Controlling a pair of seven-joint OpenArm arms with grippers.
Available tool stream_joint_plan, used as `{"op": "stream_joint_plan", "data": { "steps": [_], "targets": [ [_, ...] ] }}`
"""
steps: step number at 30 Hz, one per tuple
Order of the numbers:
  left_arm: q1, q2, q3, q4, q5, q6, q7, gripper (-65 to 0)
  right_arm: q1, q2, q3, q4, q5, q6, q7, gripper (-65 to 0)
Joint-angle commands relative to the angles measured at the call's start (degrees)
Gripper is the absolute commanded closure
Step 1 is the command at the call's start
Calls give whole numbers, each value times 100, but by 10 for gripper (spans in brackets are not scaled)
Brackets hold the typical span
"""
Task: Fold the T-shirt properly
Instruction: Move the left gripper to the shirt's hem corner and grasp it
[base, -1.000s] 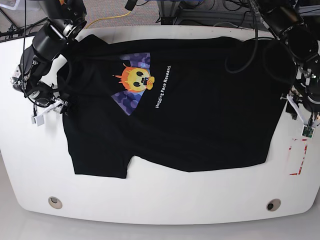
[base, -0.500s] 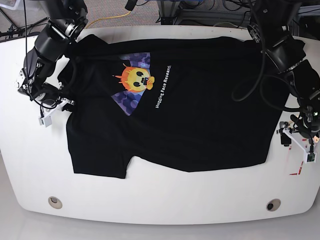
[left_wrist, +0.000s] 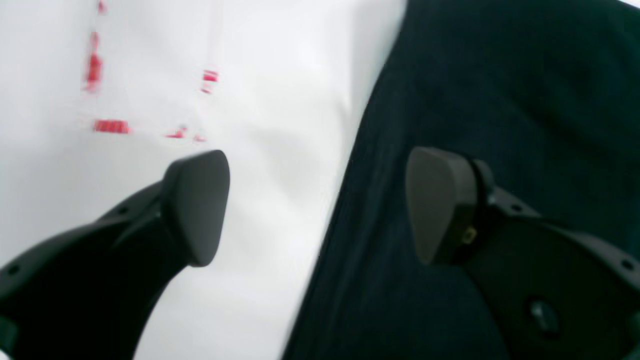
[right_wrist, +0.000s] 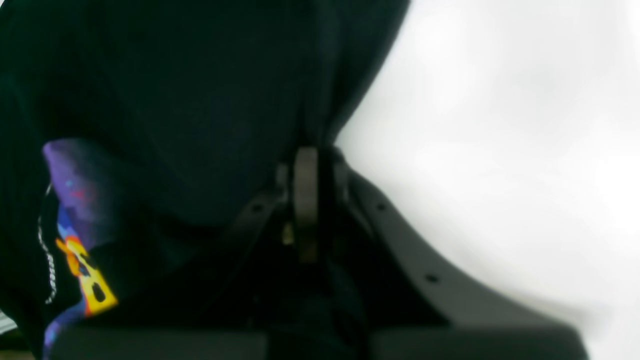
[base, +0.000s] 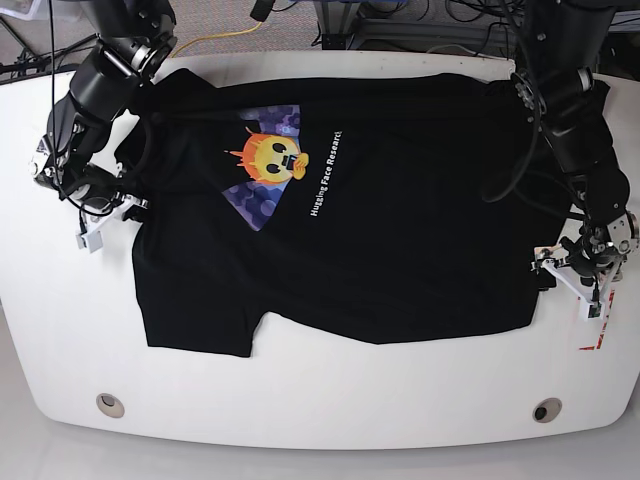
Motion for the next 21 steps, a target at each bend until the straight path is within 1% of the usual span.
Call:
{"op": "stream_joint_plan", "data": {
  "steps": [1, 2, 5, 10, 16, 21],
  "targets": [
    [-300, -133, 3, -376, -108, -29, -391, -519, 117, 109, 3, 105, 97, 43, 62, 0],
    [-396, -194, -6, -631, -108, -29, -532, -519, 117, 109, 3, 105, 97, 43, 62, 0],
    [-590, -221, 21, -1220, -108, -64, -751, -519, 117, 109, 3, 105, 97, 43, 62, 0],
    [-810, -203, 3, -1581, -108, -486, -778, -519, 117, 109, 20, 105, 97, 43, 62, 0],
    [-783, -194, 21, -1616, -108, -513, -927, -519, 117, 109, 20, 105, 97, 43, 62, 0],
    [-783, -168, 276, -1633, -108, -513, -927, -519, 117, 109, 29, 105, 97, 43, 62, 0]
  ]
}}
